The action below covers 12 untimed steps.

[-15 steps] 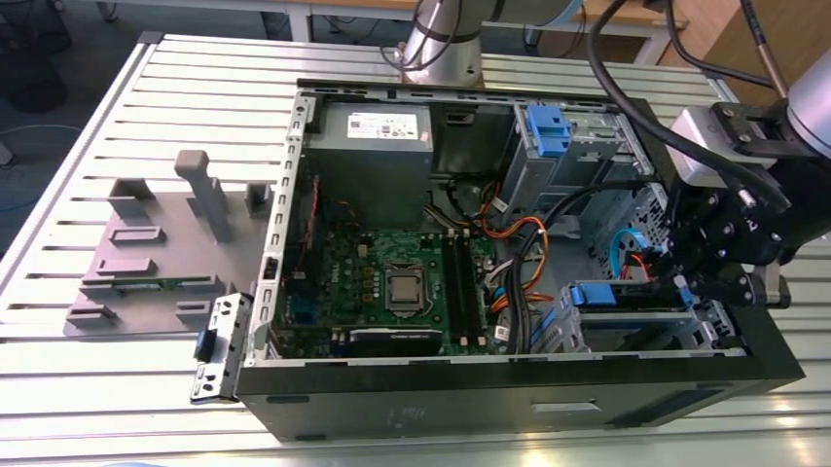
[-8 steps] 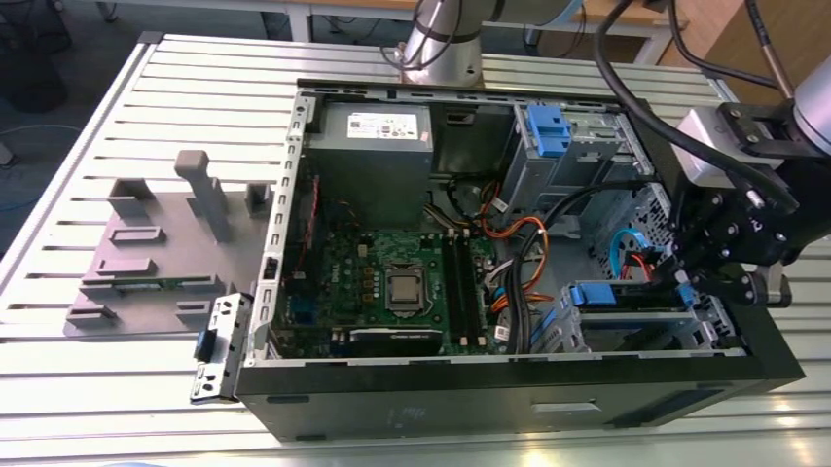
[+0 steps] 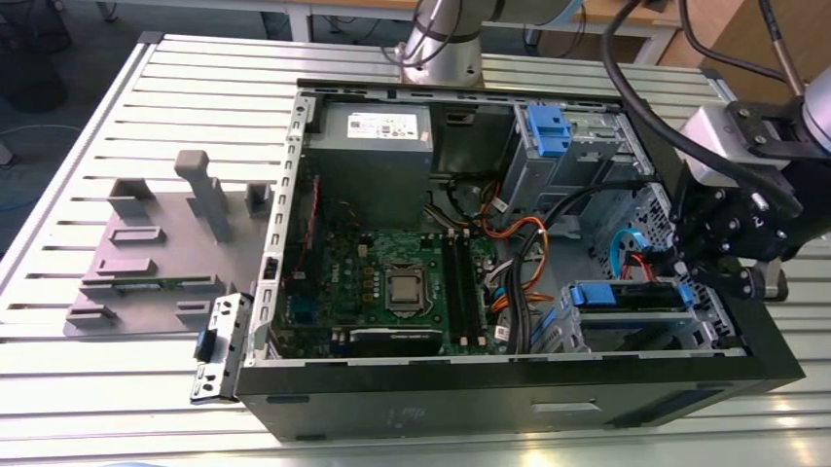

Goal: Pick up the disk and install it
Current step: 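Insert the first disk wire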

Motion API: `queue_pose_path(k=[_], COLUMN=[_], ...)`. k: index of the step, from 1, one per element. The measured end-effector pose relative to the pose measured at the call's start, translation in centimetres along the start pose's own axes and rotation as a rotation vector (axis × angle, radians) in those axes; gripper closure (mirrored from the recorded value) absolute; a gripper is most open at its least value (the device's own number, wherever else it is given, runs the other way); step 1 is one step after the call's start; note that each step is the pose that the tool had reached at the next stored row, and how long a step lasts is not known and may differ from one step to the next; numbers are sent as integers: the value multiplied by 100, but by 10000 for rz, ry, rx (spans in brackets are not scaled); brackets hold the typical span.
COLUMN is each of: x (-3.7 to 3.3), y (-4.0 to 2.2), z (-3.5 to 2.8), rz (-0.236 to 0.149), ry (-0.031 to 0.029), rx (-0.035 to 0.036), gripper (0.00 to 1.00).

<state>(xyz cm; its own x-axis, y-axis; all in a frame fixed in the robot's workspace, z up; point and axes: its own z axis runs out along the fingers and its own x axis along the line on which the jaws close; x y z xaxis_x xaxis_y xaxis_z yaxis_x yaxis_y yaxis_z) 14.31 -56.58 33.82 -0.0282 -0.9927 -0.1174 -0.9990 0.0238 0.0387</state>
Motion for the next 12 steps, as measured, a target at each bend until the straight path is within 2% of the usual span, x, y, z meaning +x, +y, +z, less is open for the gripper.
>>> queue_pose_path(k=[1,2,3,4,6,12], x=[0,0,0,-1,-2,-4], y=[-2,-3,-4,-7,-15,-94], z=[-1,-1,-1,-4,-9,-16], rz=[-7,-12,-15,-17,-19,-10], ry=[-173,-320,-418,-458,-493,-500], rx=[-5,-9,-12,-13,-15,-77], gripper=[89,89,89,89,89,89])
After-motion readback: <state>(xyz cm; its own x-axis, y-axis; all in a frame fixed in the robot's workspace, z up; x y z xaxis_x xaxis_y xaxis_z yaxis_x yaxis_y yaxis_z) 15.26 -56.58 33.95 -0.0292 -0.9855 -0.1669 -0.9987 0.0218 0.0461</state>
